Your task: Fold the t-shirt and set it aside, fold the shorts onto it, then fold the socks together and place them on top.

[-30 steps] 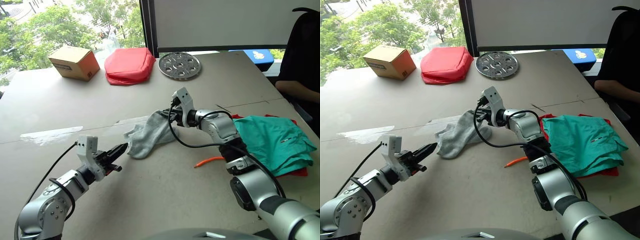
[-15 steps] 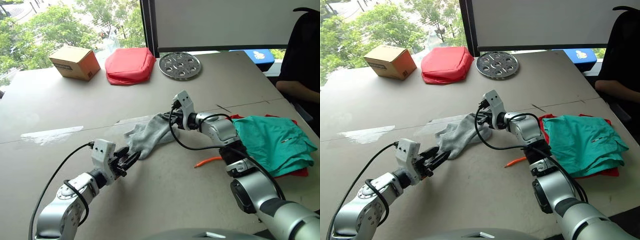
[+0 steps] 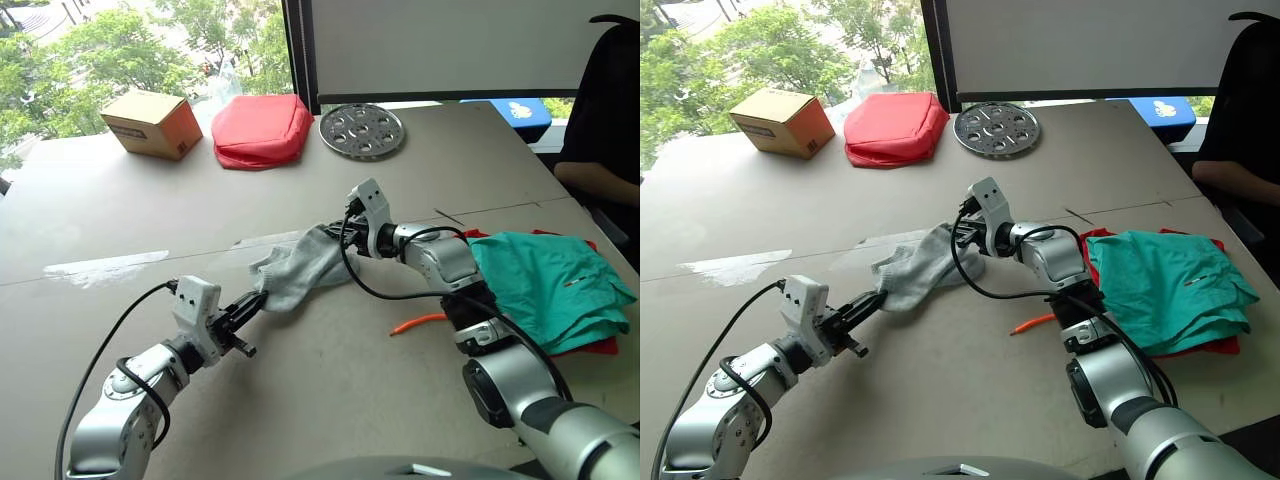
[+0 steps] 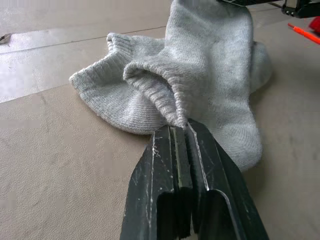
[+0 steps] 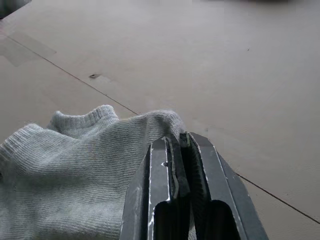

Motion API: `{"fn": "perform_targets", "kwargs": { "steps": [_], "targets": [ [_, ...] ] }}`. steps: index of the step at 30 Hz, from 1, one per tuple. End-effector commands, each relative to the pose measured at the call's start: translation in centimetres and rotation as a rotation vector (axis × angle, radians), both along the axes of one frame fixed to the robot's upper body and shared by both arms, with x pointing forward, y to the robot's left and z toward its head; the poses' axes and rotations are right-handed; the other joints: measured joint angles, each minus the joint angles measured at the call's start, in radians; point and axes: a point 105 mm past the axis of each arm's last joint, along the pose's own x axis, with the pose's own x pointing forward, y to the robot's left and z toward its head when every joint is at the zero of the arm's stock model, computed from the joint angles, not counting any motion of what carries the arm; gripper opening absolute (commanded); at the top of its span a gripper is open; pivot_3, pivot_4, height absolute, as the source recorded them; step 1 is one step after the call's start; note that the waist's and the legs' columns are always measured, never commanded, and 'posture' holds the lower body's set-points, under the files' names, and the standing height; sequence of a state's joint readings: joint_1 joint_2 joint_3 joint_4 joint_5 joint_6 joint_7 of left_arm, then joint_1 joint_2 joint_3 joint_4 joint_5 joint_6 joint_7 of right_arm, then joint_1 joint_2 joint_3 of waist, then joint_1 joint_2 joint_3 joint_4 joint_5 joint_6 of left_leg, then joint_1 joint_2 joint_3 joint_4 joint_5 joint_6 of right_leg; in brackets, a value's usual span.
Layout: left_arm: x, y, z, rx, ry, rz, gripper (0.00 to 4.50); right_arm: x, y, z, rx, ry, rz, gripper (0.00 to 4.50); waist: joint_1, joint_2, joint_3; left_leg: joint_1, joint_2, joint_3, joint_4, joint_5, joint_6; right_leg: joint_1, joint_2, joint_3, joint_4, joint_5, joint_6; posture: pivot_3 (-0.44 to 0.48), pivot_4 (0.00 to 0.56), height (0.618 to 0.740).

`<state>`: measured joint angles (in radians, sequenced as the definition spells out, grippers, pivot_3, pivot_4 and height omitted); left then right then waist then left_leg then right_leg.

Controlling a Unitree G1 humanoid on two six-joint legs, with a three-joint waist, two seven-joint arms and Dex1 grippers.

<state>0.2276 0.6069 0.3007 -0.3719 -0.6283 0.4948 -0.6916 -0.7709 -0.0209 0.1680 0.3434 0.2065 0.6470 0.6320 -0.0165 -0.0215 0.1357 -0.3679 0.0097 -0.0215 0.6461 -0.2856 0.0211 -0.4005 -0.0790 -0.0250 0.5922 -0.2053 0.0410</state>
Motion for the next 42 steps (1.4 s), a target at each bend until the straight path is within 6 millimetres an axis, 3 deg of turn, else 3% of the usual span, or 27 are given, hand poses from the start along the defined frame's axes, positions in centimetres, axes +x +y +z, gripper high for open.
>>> {"fn": "perform_targets", "kwargs": {
  "steps": [1, 6, 14, 19, 26, 33, 39, 42],
  "targets": [
    [0.1, 0.7, 3.0, -0.027, -0.005, -0.12, 0.06, -0.3, -0.8, 2.7, 0.067, -0.06, -0.017, 0.0, -0.001, 0.0, 0.0, -0.001, -0.001, -0.001, 0.0, 0.0, 0.0, 0.0, 0.002, -0.001, 0.0, 0.0, 0.0, 0.0, 0.15, 0.74],
    [1.6, 1.6, 5.0, 0.043, 0.074, -0.291, 0.06, -1.8, -2.0, 3.4, 0.086, -0.049, -0.048, 0.0, 0.002, 0.0, 0.0, -0.002, -0.004, -0.004, 0.001, 0.0, 0.0, 0.0, 0.005, -0.003, 0.0, 0.0, 0.0, 0.0, 0.15, 0.74],
    [7.4, 2.4, 5.1, 0.262, 0.086, -0.373, 0.06, -4.1, -3.3, 2.2, 0.081, -0.011, -0.158, 0.0, 0.004, -0.002, 0.0, -0.002, -0.003, -0.006, 0.0, 0.002, -0.003, 0.001, 0.009, -0.003, 0.0, 0.0, 0.001, 0.0, 0.15, 0.74],
    [9.1, 2.8, 4.7, 0.368, 0.088, -0.418, 0.06, -5.1, -3.1, 0.5, 0.029, 0.002, -0.165, 0.0, -0.011, -0.002, 0.0, -0.002, -0.003, -0.002, -0.001, 0.003, -0.003, 0.0, 0.009, 0.0, 0.0, 0.001, 0.004, 0.0, 0.15, 0.74],
    [8.1, 3.8, 4.4, 0.394, 0.149, -0.461, 0.06, -5.9, -2.5, -1.1, -0.044, -0.018, -0.123, 0.0, -0.015, -0.004, 0.001, -0.002, -0.003, -0.004, -0.002, 0.003, -0.003, -0.001, 0.009, -0.001, 0.001, 0.001, 0.004, 0.0, 0.15, 0.74],
    [7.5, 3.9, 4.0, 0.387, 0.184, -0.457, 0.06, -4.8, -2.8, -1.9, -0.062, -0.014, -0.161, 0.0, -0.015, -0.006, 0.0, -0.002, -0.002, -0.005, -0.001, 0.003, -0.003, -0.001, 0.009, -0.001, 0.001, 0.002, 0.005, 0.0, 0.15, 0.74],
    [8.0, 4.8, 2.3, 0.506, 0.149, -0.419, 0.06, -4.6, -2.6, -2.7, -0.057, 0.015, -0.144, 0.0, -0.016, -0.006, 0.0, -0.002, -0.002, -0.004, -0.001, 0.003, -0.003, -0.001, 0.009, -0.001, 0.001, 0.002, 0.005, 0.0, 0.15, 0.74],
    [8.2, 5.2, 2.7, 0.44, 0.128, -0.355, 1.04, -4.4, -3.6, -3.1, -0.092, -0.014, -0.164, 0.95, -0.013, -0.006, 0.0, -0.002, -0.002, -0.005, -0.001, 0.003, -0.003, -0.001, 0.009, -0.001, 0.002, 0.002, 0.005, 0.0, 0.15, 0.74]
  ]
}}
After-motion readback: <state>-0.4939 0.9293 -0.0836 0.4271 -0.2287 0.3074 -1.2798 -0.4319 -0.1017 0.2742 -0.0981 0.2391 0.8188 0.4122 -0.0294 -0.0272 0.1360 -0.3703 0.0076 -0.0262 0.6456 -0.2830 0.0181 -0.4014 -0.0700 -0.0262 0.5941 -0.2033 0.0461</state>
